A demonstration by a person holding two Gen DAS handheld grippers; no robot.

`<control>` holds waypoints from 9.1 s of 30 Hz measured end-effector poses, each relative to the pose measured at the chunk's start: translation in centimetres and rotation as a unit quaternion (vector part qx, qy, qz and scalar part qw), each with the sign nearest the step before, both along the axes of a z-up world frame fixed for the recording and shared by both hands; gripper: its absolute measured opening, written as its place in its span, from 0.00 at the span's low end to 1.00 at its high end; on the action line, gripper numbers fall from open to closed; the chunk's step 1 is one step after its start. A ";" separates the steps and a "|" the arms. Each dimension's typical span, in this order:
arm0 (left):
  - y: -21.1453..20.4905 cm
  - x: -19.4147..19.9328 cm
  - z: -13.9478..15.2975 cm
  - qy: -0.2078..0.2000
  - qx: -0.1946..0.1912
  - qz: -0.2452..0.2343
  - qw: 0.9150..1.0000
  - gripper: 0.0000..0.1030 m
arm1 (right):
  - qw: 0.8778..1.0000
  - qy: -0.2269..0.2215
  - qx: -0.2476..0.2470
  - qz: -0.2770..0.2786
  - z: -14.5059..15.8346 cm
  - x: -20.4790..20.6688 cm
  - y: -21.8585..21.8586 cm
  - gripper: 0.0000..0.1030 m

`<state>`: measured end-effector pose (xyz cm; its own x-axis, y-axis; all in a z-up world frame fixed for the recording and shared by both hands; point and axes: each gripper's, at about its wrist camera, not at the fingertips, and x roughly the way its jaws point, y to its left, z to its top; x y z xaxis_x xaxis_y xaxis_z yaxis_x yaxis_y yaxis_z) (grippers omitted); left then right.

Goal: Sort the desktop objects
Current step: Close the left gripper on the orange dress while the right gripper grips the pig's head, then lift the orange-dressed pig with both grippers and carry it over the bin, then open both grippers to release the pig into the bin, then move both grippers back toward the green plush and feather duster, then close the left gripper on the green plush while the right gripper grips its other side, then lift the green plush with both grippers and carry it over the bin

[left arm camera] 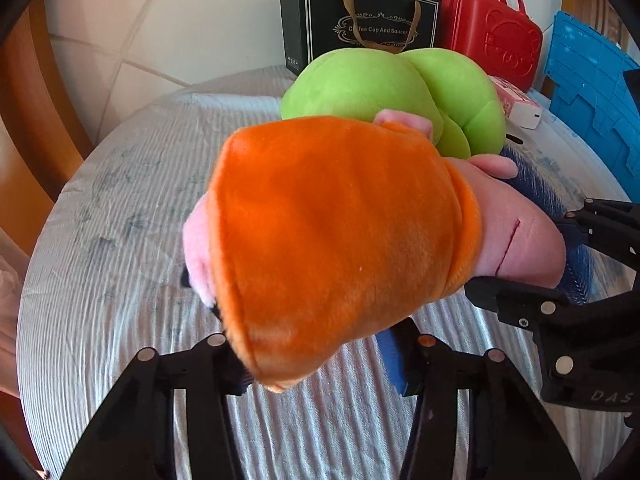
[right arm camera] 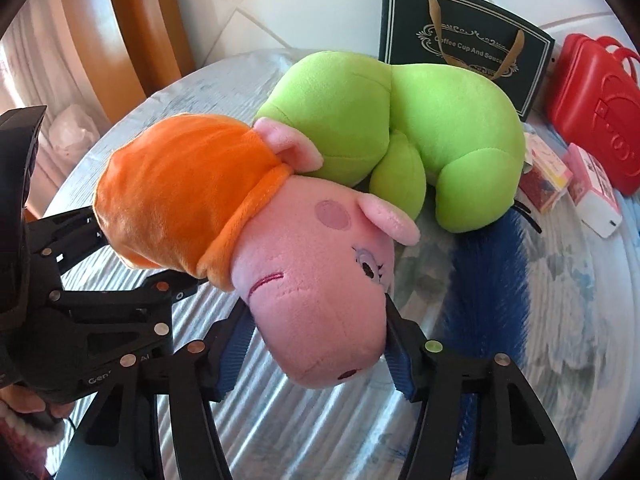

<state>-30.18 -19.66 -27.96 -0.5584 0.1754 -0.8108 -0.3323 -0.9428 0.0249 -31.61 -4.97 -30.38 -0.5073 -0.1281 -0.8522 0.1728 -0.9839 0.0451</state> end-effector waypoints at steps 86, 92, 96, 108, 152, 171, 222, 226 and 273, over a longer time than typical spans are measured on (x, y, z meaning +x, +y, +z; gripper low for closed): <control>70.8 20.7 28.6 0.125 0.006 -0.352 0.928 0.49 | 0.922 0.177 0.083 -0.333 27.7 35.2 64.0 0.41; 69.5 21.4 28.4 0.121 0.008 -0.349 0.929 0.60 | 0.919 0.173 0.085 -0.344 27.3 36.3 62.9 0.72; 68.1 22.1 28.7 0.128 0.018 -0.345 0.930 0.68 | 0.910 0.178 0.093 -0.361 27.5 37.5 62.7 0.95; 63.9 23.3 29.1 0.144 0.036 -0.308 0.940 0.75 | 0.905 0.189 0.095 -0.368 28.7 39.7 60.0 1.00; 26.3 13.7 24.5 0.131 0.024 0.049 0.990 0.75 | 0.977 0.189 0.044 -0.089 27.3 19.5 30.2 1.00; 12.5 10.4 18.7 0.078 0.017 0.192 0.978 0.75 | 0.995 0.096 0.000 0.025 20.9 9.2 18.8 1.00; 8.5 -12.4 2.0 -0.057 -0.053 0.131 0.988 0.82 | 0.996 -0.059 -0.003 0.072 2.8 -14.3 10.2 1.00; 8.3 -13.1 1.5 -0.059 -0.046 0.127 0.989 0.83 | 0.996 -0.056 0.000 0.071 2.8 -14.7 10.1 1.00; 15.3 1.8 20.3 0.152 0.021 0.089 0.984 0.71 | 0.985 0.145 -0.004 0.098 20.9 0.6 15.9 0.80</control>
<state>-28.39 -4.41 -7.64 -0.7987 0.0825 -0.5960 -0.1454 -0.9877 0.0581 -31.05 10.89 -9.48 -0.6938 -0.2529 -0.6743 0.3652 -0.9305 -0.0267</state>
